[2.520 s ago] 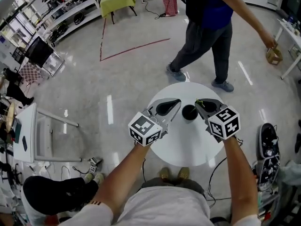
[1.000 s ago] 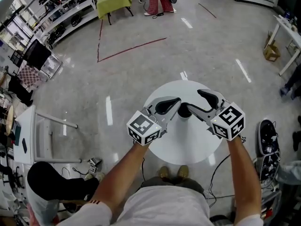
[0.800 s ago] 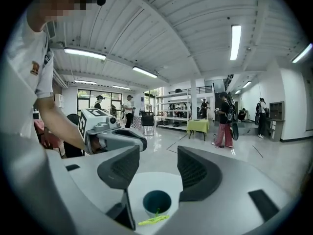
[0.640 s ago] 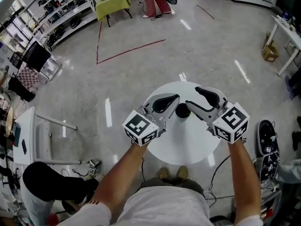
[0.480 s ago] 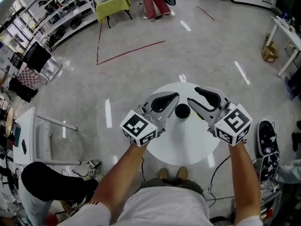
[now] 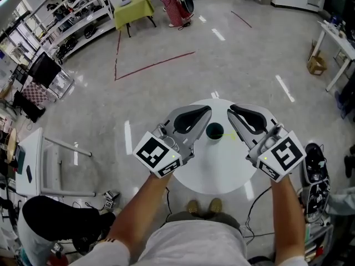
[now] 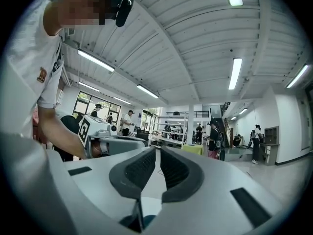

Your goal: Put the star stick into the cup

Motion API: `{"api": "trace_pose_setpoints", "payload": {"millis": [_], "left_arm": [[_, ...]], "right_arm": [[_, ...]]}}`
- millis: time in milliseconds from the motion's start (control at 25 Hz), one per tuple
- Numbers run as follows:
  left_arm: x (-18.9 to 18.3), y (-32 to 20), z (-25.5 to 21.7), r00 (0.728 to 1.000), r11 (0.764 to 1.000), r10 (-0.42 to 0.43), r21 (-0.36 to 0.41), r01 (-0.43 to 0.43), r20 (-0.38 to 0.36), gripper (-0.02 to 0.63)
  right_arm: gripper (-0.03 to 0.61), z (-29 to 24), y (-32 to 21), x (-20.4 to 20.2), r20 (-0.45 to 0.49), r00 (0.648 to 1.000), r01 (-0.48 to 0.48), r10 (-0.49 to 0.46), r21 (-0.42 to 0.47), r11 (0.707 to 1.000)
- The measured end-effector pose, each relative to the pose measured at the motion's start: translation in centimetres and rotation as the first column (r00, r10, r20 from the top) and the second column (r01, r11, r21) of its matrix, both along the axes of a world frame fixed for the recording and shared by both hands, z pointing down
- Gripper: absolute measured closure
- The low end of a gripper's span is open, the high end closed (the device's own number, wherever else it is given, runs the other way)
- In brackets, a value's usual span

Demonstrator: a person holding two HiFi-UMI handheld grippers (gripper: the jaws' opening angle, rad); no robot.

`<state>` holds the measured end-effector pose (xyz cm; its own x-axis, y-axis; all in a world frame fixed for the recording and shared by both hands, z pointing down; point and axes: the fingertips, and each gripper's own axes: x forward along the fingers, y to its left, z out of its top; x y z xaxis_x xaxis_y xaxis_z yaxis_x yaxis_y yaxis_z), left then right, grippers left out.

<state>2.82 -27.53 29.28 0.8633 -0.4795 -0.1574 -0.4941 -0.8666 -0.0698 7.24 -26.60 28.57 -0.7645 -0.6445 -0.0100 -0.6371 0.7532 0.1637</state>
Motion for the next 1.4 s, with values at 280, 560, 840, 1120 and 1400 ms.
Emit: {"api": "trace_pose_setpoints", "payload": {"millis": [280,560,840,1120,1400], "left_arm": [[0.2,1.7,-1.4,1.000,1.000,0.014,0.023,-0.014,-0.020,0.598],[-0.1,2.9,-2.4,0.999,0.999,0.030,0.038,-0.029,-0.037,0.598],[-0.5,4.0,-2.8,0.998,0.998,0.050,0.048,-0.048,-0.044,0.598],[-0.5,4.8,-3.0,0.997,0.997,0.063,0.049,-0.060,-0.051,0.598],[-0.7,5.4,-2.8,0.997,0.997,0.067,0.051,-0.065,-0.049,0.598]], "right_arm": [[0.559,-1.2,1.6,0.4,0.042,0.999,-0.025,0.024,0.025,0.999],[0.566,-2.0,2.8,-0.2,0.051,0.998,-0.035,0.033,0.042,0.999],[0.566,-2.2,4.1,-0.7,0.068,0.997,-0.050,0.046,0.051,0.997],[0.567,-2.8,4.9,-0.4,0.071,0.995,-0.077,0.073,0.059,0.995],[0.568,-1.9,5.3,-0.3,0.062,0.994,-0.095,0.092,0.048,0.994]]}}
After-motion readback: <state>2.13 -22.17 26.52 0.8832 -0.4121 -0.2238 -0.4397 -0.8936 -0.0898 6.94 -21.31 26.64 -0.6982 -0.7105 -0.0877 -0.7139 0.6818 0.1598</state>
